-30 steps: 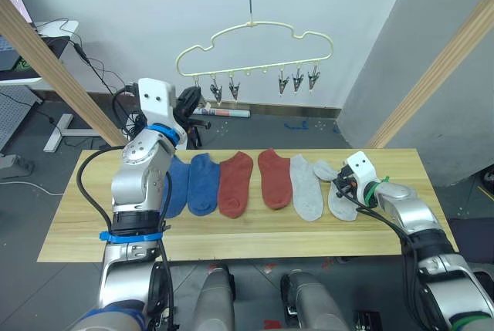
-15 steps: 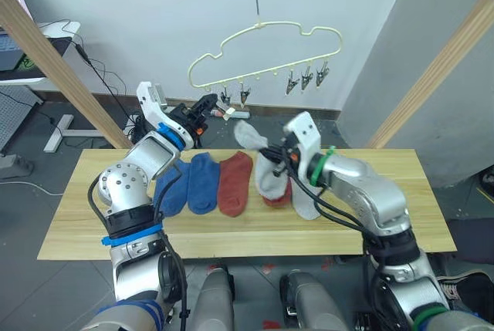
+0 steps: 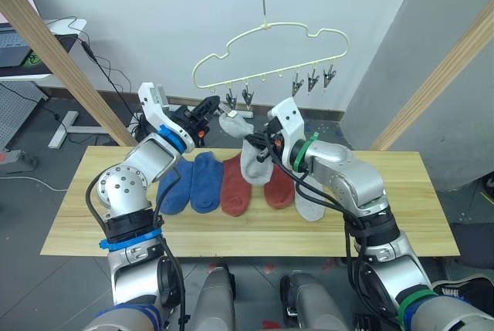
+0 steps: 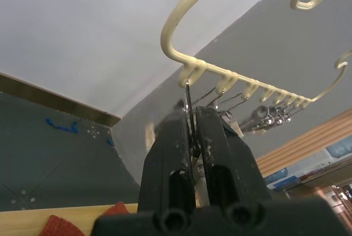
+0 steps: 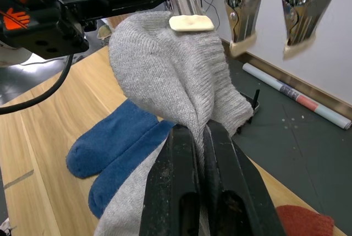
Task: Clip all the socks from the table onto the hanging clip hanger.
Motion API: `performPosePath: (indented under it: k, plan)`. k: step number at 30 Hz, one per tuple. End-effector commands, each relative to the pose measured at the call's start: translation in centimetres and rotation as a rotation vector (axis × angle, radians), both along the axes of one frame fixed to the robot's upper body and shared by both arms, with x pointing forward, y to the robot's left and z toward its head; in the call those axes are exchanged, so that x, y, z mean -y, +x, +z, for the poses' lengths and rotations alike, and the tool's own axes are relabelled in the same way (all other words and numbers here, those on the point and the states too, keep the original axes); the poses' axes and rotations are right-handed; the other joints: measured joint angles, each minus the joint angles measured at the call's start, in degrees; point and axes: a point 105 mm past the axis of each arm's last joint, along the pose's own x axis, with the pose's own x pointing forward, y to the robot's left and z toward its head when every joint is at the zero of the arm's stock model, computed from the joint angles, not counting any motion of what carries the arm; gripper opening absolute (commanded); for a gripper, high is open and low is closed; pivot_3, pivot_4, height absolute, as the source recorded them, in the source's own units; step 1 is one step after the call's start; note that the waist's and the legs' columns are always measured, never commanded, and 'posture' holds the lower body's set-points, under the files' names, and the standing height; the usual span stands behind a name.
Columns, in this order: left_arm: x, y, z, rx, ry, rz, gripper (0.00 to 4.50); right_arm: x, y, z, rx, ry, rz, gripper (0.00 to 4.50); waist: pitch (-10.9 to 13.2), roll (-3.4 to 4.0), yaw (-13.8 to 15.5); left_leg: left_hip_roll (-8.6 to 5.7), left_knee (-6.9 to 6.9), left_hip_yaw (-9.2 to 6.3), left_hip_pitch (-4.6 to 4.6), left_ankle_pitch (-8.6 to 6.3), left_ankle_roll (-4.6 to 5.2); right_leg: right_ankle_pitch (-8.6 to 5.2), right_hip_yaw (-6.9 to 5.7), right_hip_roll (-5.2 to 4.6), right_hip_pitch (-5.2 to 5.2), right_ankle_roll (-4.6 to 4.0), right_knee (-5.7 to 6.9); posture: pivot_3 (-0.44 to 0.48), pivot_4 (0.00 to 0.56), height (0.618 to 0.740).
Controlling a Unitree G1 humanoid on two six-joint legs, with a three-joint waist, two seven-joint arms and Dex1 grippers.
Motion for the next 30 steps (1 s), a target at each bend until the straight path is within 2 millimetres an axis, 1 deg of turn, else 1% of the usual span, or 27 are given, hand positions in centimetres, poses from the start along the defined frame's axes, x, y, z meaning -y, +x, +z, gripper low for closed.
performPosePath:
  k: [1, 3, 6, 7, 8, 13, 18, 21, 23, 24, 30]
  plan:
    - [-0.1, -0.4, 0.7, 0.051, 0.044, 0.020, 0.00, -0.4, -0.2, 1.8, 0.063, 0.034, 0.017, 0.01, 0.00, 0.00, 0.02, 0.00, 0.00, 0.00, 0.00, 0.00, 0.00, 0.00, 0.00, 0.00, 0.00, 0.00, 0.00, 0.090, 0.226, 0.740]
    - [-0.1, -0.4, 1.0, 0.069, 0.045, 0.023, 0.00, -0.7, -0.3, 1.8, 0.059, 0.039, 0.021, 0.01, 0.00, 0.00, 0.05, 0.00, 0.00, 0.00, 0.00, 0.00, 0.00, 0.00, 0.01, 0.00, 0.00, 0.00, -0.01, 0.090, 0.226, 0.740]
    - [0.1, -0.7, 1.3, 0.087, 0.045, 0.008, 0.82, -1.0, -0.4, 1.5, 0.054, 0.041, 0.024, 0.00, 0.00, 0.00, 0.07, 0.01, 0.00, 0.00, 0.00, 0.00, 0.00, 0.00, 0.00, 0.00, 0.00, 0.00, 0.00, 0.094, 0.224, 0.740]
    - [0.0, -0.7, 1.3, 0.088, 0.046, 0.007, 1.23, -1.0, -0.4, 1.5, 0.053, 0.042, 0.024, 0.00, 0.00, 0.00, 0.06, 0.01, -0.01, 0.00, 0.00, 0.00, 0.00, 0.00, 0.00, 0.00, 0.00, 0.00, 0.00, 0.094, 0.224, 0.740]
    - [0.0, -0.7, 1.3, 0.089, 0.051, 0.008, 1.46, -1.1, -0.5, 1.5, 0.051, 0.046, 0.028, 0.00, 0.00, 0.00, 0.07, 0.01, -0.01, -0.01, 0.00, 0.00, 0.00, 0.00, 0.00, 0.00, 0.00, 0.00, 0.00, 0.097, 0.222, 0.740]
    - [-0.5, -1.0, 1.5, 0.107, 0.091, 0.006, 2.94, -2.1, -1.6, 1.0, 0.008, 0.065, 0.072, 0.00, 0.00, 0.00, 0.06, 0.01, -0.02, 0.00, 0.00, 0.00, 0.00, 0.00, 0.00, 0.00, -0.01, 0.00, -0.01, 0.100, 0.220, 0.740]
    - [-0.9, -1.3, 1.3, 0.123, 0.171, 0.026, 4.46, -3.4, -2.7, 0.4, -0.114, 0.145, 0.141, 0.00, 0.00, 0.00, 0.07, 0.01, -0.04, -0.01, -0.01, 0.00, 0.00, 0.00, 0.00, -0.01, -0.01, 0.00, -0.01, 0.100, 0.220, 0.740]
    - [-1.2, -1.5, 1.1, 0.134, 0.231, 0.045, 4.50, -4.0, -2.9, 0.5, -0.185, 0.209, 0.165, 0.80, 0.00, 0.00, 0.08, 0.02, -0.04, -0.03, -0.01, 0.00, 0.00, 0.00, -0.01, 0.00, -0.02, -0.01, 0.00, 0.100, 0.220, 0.740]
    - [-1.3, -1.6, 0.9, 0.141, 0.260, 0.046, 4.50, -4.1, -3.1, 0.5, -0.220, 0.228, 0.188, 1.49, 0.00, 0.00, 0.07, 0.03, -0.04, -0.04, -0.01, 0.00, 0.00, 0.00, -0.02, 0.00, -0.02, -0.01, -0.01, 0.100, 0.220, 0.740]
    - [-1.4, -1.7, 0.8, 0.143, 0.272, 0.052, 4.50, -4.0, -3.2, 0.4, -0.232, 0.228, 0.193, 1.84, 0.00, 0.00, 0.07, 0.02, -0.04, -0.04, -0.01, 0.00, 0.00, 0.00, -0.02, -0.01, -0.02, -0.01, 0.00, 0.112, 0.217, 0.740]
    - [-1.6, -1.7, 0.3, 0.152, 0.319, 0.074, 4.50, -2.5, -3.6, -1.0, -0.278, 0.205, 0.185, 3.92, 0.00, 0.00, 0.30, 0.02, -0.04, -0.05, -0.02, -0.01, 0.01, 0.00, -0.03, -0.01, -0.02, -0.01, -0.02, 0.107, 0.218, 0.740]
